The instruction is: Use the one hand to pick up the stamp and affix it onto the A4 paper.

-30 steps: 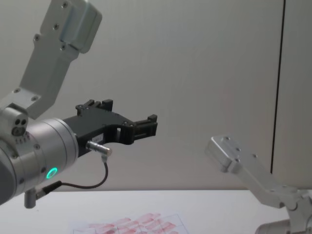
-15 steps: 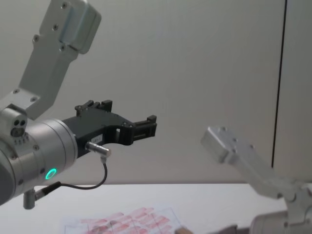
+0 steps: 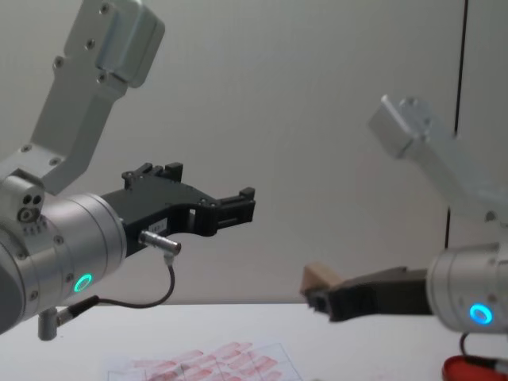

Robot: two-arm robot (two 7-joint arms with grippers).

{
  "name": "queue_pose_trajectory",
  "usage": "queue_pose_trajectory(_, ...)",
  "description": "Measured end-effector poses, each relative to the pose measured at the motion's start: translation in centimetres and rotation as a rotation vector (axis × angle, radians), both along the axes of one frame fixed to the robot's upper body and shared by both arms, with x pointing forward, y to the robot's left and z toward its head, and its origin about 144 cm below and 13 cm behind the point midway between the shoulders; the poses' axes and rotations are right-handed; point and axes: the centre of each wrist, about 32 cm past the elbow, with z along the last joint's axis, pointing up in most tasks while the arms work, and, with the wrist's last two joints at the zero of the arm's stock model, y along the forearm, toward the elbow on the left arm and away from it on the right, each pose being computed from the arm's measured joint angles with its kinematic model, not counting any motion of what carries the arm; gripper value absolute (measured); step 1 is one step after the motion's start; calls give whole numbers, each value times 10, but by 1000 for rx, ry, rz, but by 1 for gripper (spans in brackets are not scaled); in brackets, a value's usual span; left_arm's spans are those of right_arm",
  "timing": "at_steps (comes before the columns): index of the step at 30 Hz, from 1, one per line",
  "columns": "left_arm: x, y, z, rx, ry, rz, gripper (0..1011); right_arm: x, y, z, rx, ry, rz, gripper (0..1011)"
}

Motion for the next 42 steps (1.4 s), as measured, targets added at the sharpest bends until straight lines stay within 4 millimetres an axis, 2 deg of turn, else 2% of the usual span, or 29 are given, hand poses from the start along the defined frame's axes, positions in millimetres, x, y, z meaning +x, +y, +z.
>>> queue_pose_trajectory(7, 0, 0, 0, 0, 0, 0, 1001, 1, -14, 6, 6, -12, -72, 228)
queue_pose_trajectory(16, 0, 0, 0, 0, 0, 0, 1001, 1, -37, 3, -10, -1, -166, 228)
queue_pose_trajectory(28, 0, 0, 0, 0, 0, 0, 1001, 4, -67, -15, -45, 45, -281, 228)
queue_pose_trajectory(42, 0, 0, 0, 0, 0, 0, 1001, 11, -80, -34, -64, 91, -320, 228)
